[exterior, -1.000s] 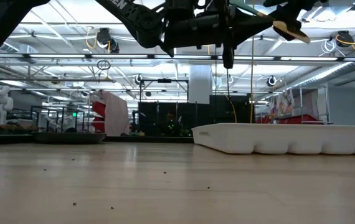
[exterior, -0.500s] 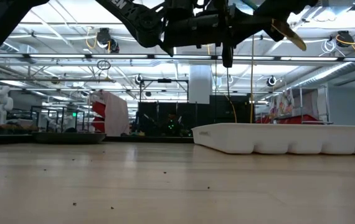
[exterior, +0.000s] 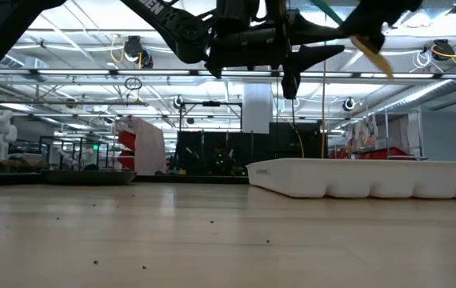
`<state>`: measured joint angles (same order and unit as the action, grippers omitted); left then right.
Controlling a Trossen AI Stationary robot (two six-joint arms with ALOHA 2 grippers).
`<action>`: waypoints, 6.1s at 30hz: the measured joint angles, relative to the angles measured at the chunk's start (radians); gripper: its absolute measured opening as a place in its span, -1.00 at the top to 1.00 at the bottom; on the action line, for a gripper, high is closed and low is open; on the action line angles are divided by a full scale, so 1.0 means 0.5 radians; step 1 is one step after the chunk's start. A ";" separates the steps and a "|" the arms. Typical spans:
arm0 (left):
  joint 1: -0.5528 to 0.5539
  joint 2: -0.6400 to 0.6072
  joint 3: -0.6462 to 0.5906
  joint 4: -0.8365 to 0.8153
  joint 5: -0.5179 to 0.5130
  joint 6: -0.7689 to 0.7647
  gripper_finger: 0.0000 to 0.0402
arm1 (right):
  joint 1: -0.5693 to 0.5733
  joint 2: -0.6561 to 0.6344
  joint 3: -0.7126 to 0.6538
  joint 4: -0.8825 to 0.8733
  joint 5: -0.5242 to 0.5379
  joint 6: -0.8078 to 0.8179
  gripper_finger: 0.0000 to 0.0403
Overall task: Sort silverware
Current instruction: Put the green knife into the silverware tray, then adjust the silverware tray
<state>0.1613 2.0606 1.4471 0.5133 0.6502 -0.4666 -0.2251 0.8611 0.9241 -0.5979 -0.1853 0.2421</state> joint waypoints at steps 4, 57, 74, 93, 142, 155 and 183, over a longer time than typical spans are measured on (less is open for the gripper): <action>0.004 -0.049 0.000 -0.020 0.018 0.002 0.34 | -0.211 -0.148 0.000 -0.238 -0.106 0.056 1.00; -0.118 -1.158 0.001 -0.119 0.202 -0.069 0.31 | -2.206 -0.072 -0.764 -0.169 -1.352 0.021 1.00; -0.114 -1.158 0.001 -0.127 0.201 0.006 0.31 | -2.161 -0.075 -0.764 -0.504 -0.864 0.174 1.00; -0.082 -1.157 0.001 -0.167 0.112 0.005 0.31 | -1.526 0.011 -0.764 -0.451 -0.153 0.532 1.00; -0.033 -1.158 0.000 -0.902 -0.179 0.303 0.31 | -1.288 0.582 -0.729 -0.143 0.017 0.716 0.38; -0.008 -0.894 0.001 -1.632 -1.615 0.465 0.31 | -1.287 0.245 -0.276 -0.335 -0.001 0.630 0.42; 0.412 -0.061 0.001 -1.710 -1.626 -0.279 0.31 | -1.287 -0.539 0.488 -0.806 0.263 0.554 0.42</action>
<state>0.3672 2.0303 1.4475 -0.3415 -0.1630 -0.6060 -0.8685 0.5917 1.1684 -1.0011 -0.0536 0.5193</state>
